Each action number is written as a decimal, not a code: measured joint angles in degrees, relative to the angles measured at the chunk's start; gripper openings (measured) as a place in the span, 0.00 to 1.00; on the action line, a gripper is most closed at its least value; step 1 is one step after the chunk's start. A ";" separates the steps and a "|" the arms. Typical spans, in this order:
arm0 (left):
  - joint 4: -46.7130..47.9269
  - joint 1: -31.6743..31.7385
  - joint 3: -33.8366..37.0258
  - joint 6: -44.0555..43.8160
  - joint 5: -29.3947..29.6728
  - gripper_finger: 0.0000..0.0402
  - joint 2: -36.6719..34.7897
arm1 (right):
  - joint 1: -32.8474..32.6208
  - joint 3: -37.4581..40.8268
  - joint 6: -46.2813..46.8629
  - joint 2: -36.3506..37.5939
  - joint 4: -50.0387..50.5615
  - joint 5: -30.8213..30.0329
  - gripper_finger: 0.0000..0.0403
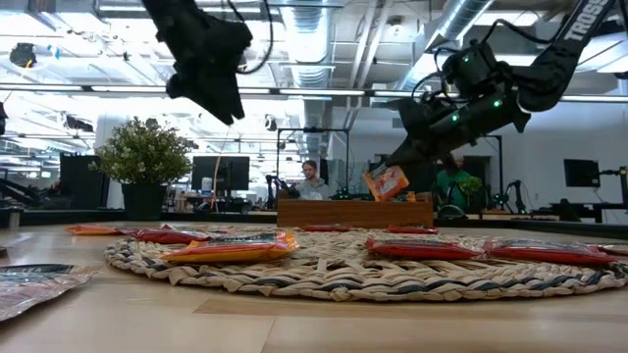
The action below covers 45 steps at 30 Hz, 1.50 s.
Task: Pick & Place Tea
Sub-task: Put the orange tea bag into the right section of the wooden organizer
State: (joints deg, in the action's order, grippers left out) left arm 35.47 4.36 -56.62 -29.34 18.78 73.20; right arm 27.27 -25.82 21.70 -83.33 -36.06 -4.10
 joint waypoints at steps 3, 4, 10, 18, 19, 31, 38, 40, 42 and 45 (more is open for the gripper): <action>-0.93 0.00 1.46 -0.04 -0.10 0.39 -3.00 | -0.24 0.00 0.27 -1.02 -0.04 -1.82 0.00; -0.93 -0.02 1.56 -0.02 -0.11 0.39 -3.73 | -0.24 0.00 0.30 -1.19 -0.10 -2.28 0.00; -0.93 -0.02 1.60 1.75 -0.11 0.39 -4.91 | -0.24 0.00 0.30 -1.42 -0.23 -3.65 0.00; -0.99 -0.02 1.60 3.24 -1.19 0.39 -4.66 | -0.24 0.00 0.30 -1.42 -0.21 -3.40 0.00; -0.93 -0.02 1.60 3.52 -1.20 0.39 -4.67 | -0.24 0.00 0.30 -1.42 -0.21 -3.39 0.00; -0.95 -0.02 1.60 5.85 -1.46 0.39 -4.65 | -0.24 0.00 0.27 -1.42 0.03 -3.18 0.00; -0.95 -0.02 1.60 5.99 -1.46 0.39 -4.65 | -0.24 0.00 0.09 -1.42 2.19 -1.90 0.00; -0.95 -0.02 1.60 6.33 -1.46 0.39 -4.66 | -0.24 0.00 -0.25 -1.42 3.00 -1.66 0.00; -0.95 -0.02 1.60 6.84 -1.46 0.39 -4.65 | -0.24 0.00 -0.27 -1.42 3.09 -1.62 0.00; -0.95 0.07 1.60 7.06 -1.46 0.39 -4.65 | -0.24 0.00 -0.71 -1.42 3.07 -1.33 0.00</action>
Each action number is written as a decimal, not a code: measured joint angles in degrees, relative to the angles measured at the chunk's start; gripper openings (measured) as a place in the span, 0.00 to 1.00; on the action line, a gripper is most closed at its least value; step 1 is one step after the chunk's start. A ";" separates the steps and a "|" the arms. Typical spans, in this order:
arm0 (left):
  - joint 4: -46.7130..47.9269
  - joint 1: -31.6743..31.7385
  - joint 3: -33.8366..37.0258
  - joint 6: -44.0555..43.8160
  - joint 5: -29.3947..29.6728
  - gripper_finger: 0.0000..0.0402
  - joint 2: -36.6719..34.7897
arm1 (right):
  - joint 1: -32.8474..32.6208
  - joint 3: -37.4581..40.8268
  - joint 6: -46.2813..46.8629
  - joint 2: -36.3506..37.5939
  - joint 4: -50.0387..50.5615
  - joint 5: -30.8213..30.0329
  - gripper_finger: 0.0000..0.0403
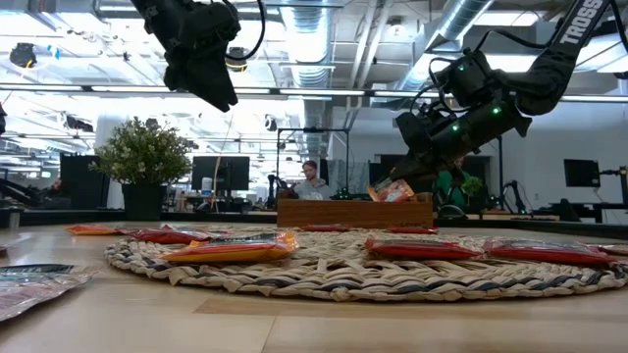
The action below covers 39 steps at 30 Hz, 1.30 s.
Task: Pick & Place Tea
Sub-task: Put the orange tea bag into the right section of the wooden organizer
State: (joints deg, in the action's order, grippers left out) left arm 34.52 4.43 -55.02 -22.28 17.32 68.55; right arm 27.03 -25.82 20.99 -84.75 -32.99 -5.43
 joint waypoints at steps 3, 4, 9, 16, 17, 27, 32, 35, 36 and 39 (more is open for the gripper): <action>0.00 0.04 0.00 0.00 0.00 0.39 0.00 | 0.00 0.00 -0.01 0.00 0.00 0.23 0.00; 0.00 0.06 0.00 0.02 0.00 0.39 0.00 | 0.00 0.00 -0.02 0.00 0.00 0.33 0.00; 0.00 0.06 0.00 0.02 0.01 0.39 0.00 | 0.08 0.00 -0.02 0.00 0.00 0.41 0.05; 0.00 0.06 0.00 0.02 0.02 0.39 0.00 | 0.59 0.00 0.00 0.00 0.02 0.98 0.24; 0.00 0.08 0.00 0.02 0.02 0.39 0.00 | 0.58 0.00 0.00 0.00 0.02 0.99 0.26; 0.00 0.09 0.00 -0.14 0.01 0.39 0.00 | 0.40 0.00 -3.58 5.96 0.15 1.01 0.37; 0.00 0.07 0.00 -2.66 -3.22 0.39 0.00 | -1.29 0.00 -7.35 14.22 2.00 1.13 0.35; 0.00 0.04 0.00 -4.83 -5.03 0.39 0.02 | -2.72 0.00 -8.90 19.93 6.49 1.16 0.34; 0.00 0.02 0.00 -5.50 -5.17 0.39 0.02 | -3.25 0.00 -9.12 21.85 8.22 1.16 0.33; 0.00 0.04 0.00 -6.95 -5.14 0.39 0.02 | -5.09 0.00 -9.46 27.16 12.79 1.16 0.32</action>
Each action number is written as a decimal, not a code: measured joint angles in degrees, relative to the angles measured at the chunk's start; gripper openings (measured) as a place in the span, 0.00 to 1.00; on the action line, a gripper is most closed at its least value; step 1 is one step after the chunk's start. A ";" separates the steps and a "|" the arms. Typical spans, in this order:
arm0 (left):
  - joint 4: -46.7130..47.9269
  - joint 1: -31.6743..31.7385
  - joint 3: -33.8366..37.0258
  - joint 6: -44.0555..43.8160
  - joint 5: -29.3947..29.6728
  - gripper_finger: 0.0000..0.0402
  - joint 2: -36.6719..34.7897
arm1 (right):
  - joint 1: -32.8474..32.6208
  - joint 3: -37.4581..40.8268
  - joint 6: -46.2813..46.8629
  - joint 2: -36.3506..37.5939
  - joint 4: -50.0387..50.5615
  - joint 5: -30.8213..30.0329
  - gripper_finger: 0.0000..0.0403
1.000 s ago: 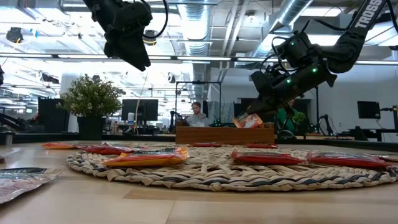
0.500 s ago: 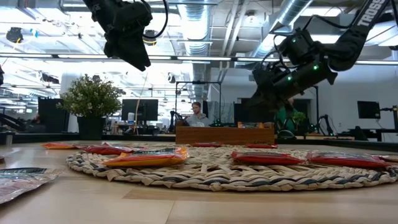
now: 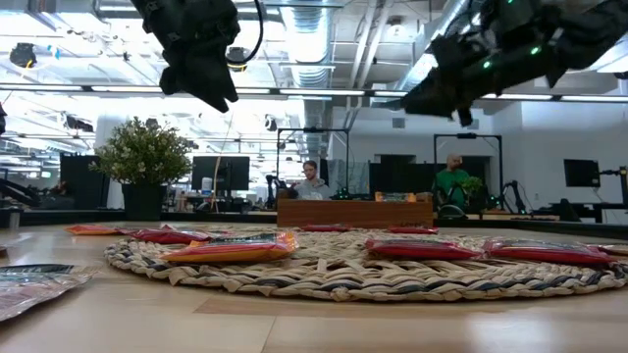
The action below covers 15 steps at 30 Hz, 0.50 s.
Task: Pick & Place Tea
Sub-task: Put the orange tea bag into the right section of the wooden organizer
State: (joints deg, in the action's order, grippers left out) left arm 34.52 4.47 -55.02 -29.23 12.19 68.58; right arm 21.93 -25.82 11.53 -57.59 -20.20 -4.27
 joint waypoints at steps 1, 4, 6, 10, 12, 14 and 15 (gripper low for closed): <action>0.00 0.00 0.00 -0.25 0.00 0.39 0.00 | -0.63 0.00 0.00 1.78 1.48 0.00 0.31; 0.04 0.00 0.00 -1.68 -0.02 0.39 0.00 | -2.62 0.00 0.00 6.87 4.82 0.00 0.31; 0.02 0.00 0.00 -3.22 -0.04 0.39 0.00 | -4.04 0.00 0.00 9.93 6.72 0.00 0.31; 0.04 0.20 0.00 -2.56 0.08 0.39 0.00 | -7.12 -0.02 0.02 16.02 10.45 0.00 0.30; 0.02 0.20 0.00 -3.66 0.17 0.39 0.00 | -8.48 0.00 0.57 18.67 12.34 0.00 0.30; 0.02 0.22 0.00 -5.48 0.09 0.39 0.00 | -9.52 -0.02 2.28 20.84 13.53 -0.15 0.30; 0.01 0.22 0.00 -4.98 -0.02 0.39 0.00 | -9.88 -0.02 3.72 21.69 14.33 -0.15 0.30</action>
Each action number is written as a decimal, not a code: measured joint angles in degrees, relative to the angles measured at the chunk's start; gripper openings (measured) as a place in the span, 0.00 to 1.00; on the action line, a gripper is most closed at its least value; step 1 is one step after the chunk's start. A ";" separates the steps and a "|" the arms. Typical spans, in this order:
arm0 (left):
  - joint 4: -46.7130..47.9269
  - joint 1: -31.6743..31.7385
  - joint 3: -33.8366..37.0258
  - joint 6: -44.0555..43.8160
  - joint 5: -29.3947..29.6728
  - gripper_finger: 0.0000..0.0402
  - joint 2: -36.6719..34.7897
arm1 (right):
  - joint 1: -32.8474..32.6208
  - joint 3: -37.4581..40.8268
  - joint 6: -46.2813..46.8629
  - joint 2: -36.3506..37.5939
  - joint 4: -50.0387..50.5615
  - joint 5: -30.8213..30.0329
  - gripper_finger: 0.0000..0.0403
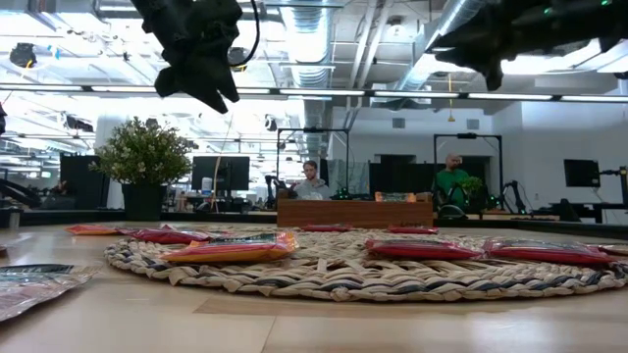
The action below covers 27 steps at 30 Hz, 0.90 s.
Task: Pick & Place Tea
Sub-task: Put the orange tea bag into the right section of the wooden organizer
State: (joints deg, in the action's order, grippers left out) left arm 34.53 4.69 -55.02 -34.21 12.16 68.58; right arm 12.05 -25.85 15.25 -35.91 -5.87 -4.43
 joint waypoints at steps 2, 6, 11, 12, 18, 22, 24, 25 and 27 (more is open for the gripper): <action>-0.61 0.03 0.00 3.84 -1.30 0.39 0.00 | -0.55 0.00 2.61 1.52 2.13 -0.02 0.30; -5.08 1.01 0.00 12.50 -7.69 0.39 -0.46 | -1.42 0.00 8.10 3.30 5.32 -0.01 0.30; -7.55 3.95 -0.04 18.86 -18.28 0.39 -1.20 | -1.41 0.00 13.83 3.39 7.37 -0.04 0.30; -7.78 4.39 -0.04 19.64 -19.51 0.39 -1.20 | -1.41 0.00 15.61 3.35 7.59 -0.05 0.30; -17.69 6.64 9.00 20.27 -24.92 0.39 -5.59 | -3.19 0.02 15.46 2.62 7.43 1.16 0.30; -30.36 7.56 21.24 14.78 -29.02 0.39 -12.40 | -5.78 0.02 12.62 2.75 5.75 1.31 0.31; -33.82 7.72 26.22 11.61 -28.95 0.39 -16.29 | -7.10 0.02 10.71 3.88 4.38 1.39 0.31; -35.01 7.80 28.42 10.34 -28.87 0.39 -18.18 | -7.84 0.02 9.77 4.34 3.50 1.44 0.30; -38.56 7.69 32.24 9.26 -28.85 0.39 -21.85 | -9.33 -0.02 8.02 4.95 2.30 1.44 0.31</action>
State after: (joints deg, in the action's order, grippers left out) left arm -4.03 12.38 -22.79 -24.95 -16.69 46.72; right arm 2.71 -25.87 23.27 -30.96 -3.57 -2.98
